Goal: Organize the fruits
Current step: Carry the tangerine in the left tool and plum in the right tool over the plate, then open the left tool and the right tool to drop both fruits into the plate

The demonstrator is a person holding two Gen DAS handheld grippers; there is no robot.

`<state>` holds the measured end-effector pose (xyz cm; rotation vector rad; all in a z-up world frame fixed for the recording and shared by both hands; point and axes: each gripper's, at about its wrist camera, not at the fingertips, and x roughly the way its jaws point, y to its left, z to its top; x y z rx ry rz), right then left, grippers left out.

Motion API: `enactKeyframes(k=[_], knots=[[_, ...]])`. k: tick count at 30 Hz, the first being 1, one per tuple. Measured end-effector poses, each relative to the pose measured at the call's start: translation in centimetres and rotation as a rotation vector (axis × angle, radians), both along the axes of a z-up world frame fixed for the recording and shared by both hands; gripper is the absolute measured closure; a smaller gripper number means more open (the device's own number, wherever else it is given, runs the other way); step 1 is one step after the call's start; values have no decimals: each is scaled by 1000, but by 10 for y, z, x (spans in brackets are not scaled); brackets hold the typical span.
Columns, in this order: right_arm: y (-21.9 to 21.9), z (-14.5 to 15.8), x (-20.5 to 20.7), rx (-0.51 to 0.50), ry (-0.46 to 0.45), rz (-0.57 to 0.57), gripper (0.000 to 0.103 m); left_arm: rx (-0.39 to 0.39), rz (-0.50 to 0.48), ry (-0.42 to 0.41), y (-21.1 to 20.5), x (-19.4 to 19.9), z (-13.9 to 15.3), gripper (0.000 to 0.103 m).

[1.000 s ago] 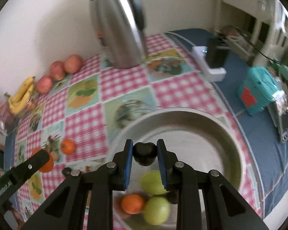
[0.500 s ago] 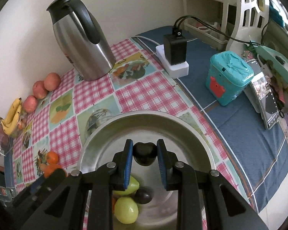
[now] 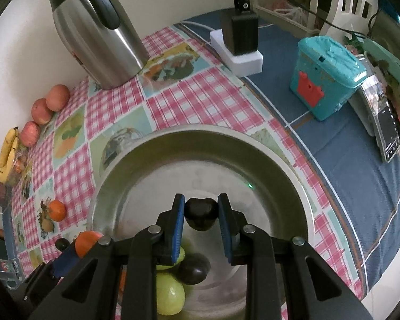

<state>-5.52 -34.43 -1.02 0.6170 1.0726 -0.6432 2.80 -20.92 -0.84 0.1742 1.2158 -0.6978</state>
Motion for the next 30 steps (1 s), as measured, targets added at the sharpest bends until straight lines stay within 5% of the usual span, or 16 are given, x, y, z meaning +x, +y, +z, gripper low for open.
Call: enactKeyframes(k=[22, 30], knots=[[3, -13, 8, -23, 88, 21, 75, 39, -24, 20, -5, -2, -10, 58], [1, -4, 5, -52, 77, 2, 56, 18, -18, 4, -4, -1, -1, 52]])
